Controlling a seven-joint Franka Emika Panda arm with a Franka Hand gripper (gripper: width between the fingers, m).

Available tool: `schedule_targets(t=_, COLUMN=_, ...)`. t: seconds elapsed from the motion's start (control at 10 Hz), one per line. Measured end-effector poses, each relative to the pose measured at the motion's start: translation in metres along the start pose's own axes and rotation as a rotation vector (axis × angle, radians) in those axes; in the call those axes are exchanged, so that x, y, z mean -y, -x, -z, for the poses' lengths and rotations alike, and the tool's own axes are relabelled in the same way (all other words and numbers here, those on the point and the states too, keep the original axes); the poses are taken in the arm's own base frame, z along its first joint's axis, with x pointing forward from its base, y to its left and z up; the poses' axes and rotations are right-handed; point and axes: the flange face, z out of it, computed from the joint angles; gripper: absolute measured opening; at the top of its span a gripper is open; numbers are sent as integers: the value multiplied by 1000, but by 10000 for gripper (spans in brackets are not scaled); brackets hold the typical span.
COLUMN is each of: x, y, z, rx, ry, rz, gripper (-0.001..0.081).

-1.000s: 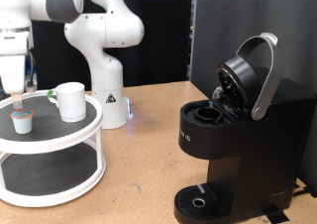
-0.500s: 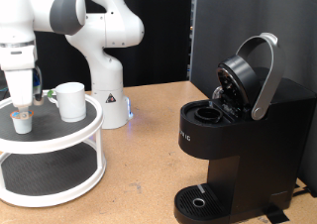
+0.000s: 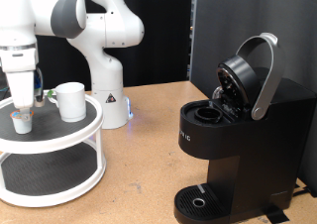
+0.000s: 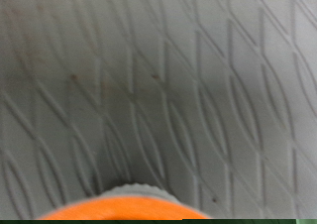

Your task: Make a cup of coffee with the keurig machine

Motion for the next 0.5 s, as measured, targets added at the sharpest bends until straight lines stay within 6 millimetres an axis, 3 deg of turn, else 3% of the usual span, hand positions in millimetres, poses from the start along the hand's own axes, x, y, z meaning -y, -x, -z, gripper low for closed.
schedule_targets(t=0.5, x=0, y=1, z=-5, rx=-2, ry=21, rz=-38, gripper=805)
